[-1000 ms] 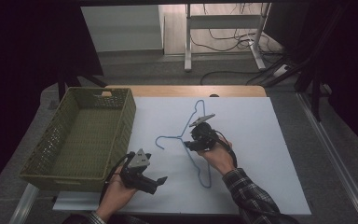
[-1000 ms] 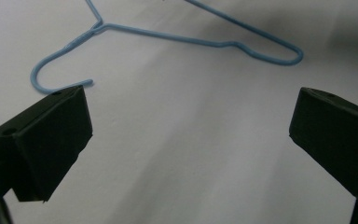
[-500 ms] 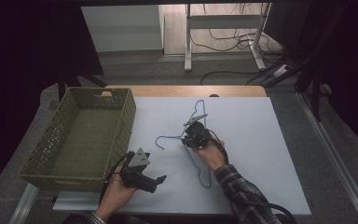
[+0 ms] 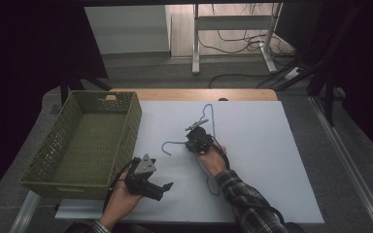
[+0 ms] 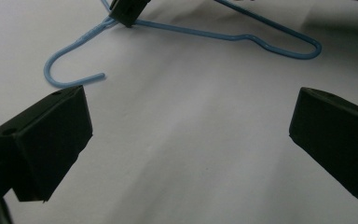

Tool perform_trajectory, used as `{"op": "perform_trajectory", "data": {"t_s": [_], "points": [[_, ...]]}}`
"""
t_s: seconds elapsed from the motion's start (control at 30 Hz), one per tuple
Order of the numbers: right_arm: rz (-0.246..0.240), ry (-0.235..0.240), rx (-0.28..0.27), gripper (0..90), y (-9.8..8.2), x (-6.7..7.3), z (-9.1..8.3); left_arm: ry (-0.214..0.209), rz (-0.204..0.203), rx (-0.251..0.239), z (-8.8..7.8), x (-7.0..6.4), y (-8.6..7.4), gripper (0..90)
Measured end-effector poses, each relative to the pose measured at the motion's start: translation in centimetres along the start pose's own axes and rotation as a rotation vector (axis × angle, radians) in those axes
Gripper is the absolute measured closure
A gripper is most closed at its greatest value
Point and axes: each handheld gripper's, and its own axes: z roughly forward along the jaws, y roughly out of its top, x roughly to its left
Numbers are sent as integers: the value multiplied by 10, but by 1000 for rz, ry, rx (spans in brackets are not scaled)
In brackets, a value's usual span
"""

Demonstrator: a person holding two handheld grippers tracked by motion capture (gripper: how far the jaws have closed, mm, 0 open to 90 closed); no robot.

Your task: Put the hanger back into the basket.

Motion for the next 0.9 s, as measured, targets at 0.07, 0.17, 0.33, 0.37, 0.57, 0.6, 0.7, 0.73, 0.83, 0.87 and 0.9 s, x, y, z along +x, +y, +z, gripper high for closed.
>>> {"op": "perform_trajectory", "data": {"t_s": [0.07, 0.17, 0.33, 0.37, 0.57, 0.6, 0.7, 0.73, 0.83, 0.87, 0.9], "points": [[11, -2, 2, 838, 0, -1, 0, -3, -6, 0, 0, 1, 0, 0], [23, -6, 1, 851, 0, 0, -1, -2, -20, -4, 0, 1, 0, 0], [17, -9, -15, 866, 1, -1, -7, -2, -70, 14, 0, 4, 2, 16], [18, -6, -20, 866, 2, -1, -9, 5, -72, 24, 0, 4, 3, 20], [36, 11, -40, 866, 4, -4, -18, 40, -81, 43, 5, 11, 11, 102], [40, 14, -43, 866, 4, -4, -19, 63, -89, 57, 7, 13, 12, 184], [58, 22, -55, 866, 4, -5, -24, 96, -126, 115, 15, 20, 15, 550], [62, 28, -59, 866, 5, -6, -26, 95, -132, 130, 18, 23, 16, 623], [77, 38, -72, 866, 6, -7, -31, 93, -159, 137, 27, 33, 20, 789], [81, 42, -74, 866, 6, -7, -33, 98, -164, 132, 30, 36, 22, 815], [84, 46, -78, 866, 6, -7, -34, 107, -170, 122, 33, 39, 24, 821]]}}
